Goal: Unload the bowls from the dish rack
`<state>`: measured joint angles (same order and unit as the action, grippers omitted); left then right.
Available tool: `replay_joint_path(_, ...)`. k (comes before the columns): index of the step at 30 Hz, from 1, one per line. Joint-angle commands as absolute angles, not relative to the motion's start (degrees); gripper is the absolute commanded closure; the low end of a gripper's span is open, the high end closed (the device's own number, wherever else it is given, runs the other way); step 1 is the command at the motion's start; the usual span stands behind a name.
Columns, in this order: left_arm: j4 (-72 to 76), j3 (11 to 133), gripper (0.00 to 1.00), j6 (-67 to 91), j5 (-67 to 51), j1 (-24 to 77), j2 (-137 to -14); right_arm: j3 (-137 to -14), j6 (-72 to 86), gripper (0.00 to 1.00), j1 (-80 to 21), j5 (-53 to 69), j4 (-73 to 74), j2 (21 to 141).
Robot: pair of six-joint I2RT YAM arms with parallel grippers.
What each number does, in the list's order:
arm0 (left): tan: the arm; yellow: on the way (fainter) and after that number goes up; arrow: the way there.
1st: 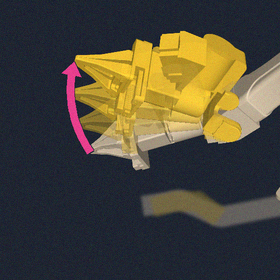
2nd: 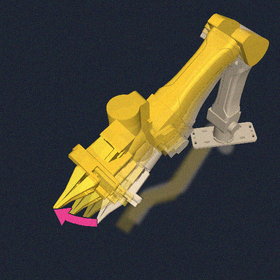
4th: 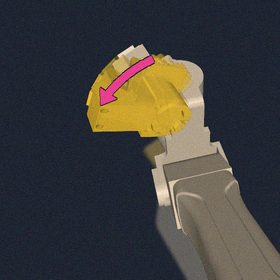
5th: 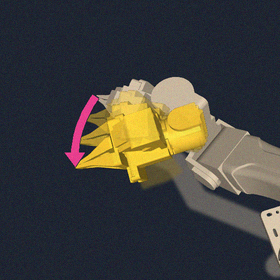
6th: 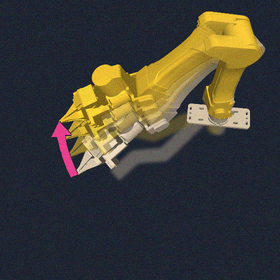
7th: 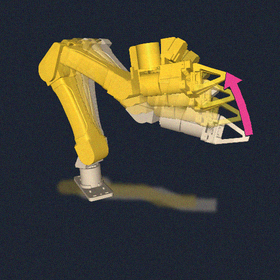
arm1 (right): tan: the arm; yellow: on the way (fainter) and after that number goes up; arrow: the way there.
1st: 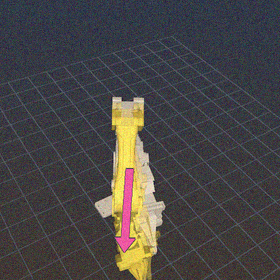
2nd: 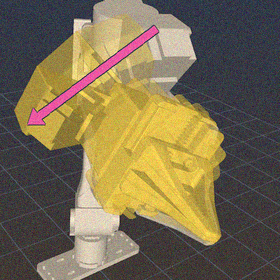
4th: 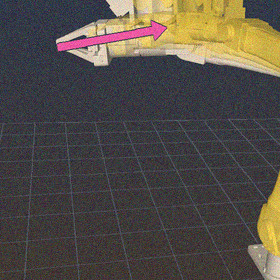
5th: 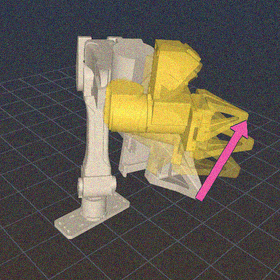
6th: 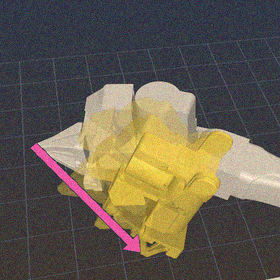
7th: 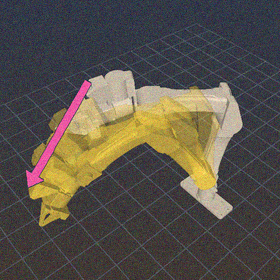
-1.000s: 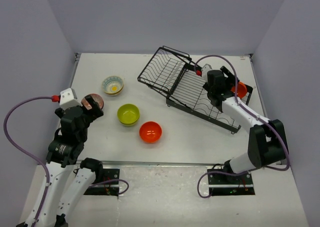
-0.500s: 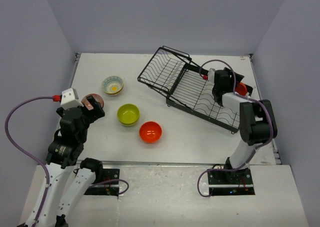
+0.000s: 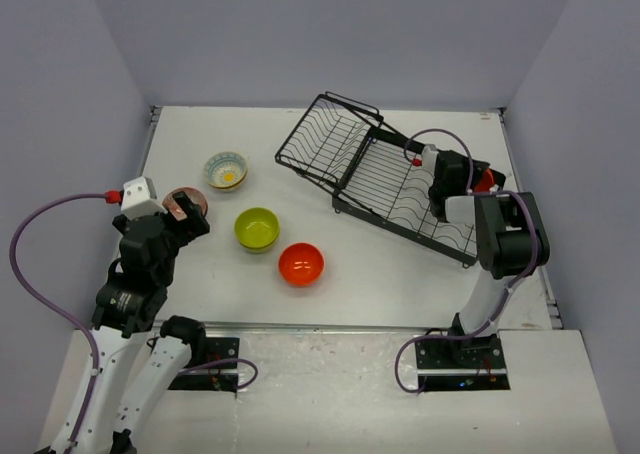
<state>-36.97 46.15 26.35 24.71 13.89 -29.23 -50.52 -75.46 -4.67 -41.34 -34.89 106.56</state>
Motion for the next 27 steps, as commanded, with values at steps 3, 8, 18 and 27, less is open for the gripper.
replay_joint_path(3,-34.37,46.05,0.0,25.05,24.26,13.89,-28.65,-48.43,-72.78,0.63,-3.43,-41.22,-37.63,107.14)
replay_joint_path(8,-34.28,46.05,0.0,24.96,24.08,13.89,-28.48,-48.51,-72.34,0.67,-3.08,-41.66,-37.44,106.79)
replay_joint_path(18,-34.19,46.05,0.0,24.87,24.08,13.89,-28.48,-49.57,-69.44,1.0,-2.9,-41.57,-35.16,106.08)
replay_joint_path(27,-34.19,46.14,0.0,24.87,24.08,13.89,-28.65,-48.61,-64.95,1.0,-2.81,-41.84,-37.26,104.68)
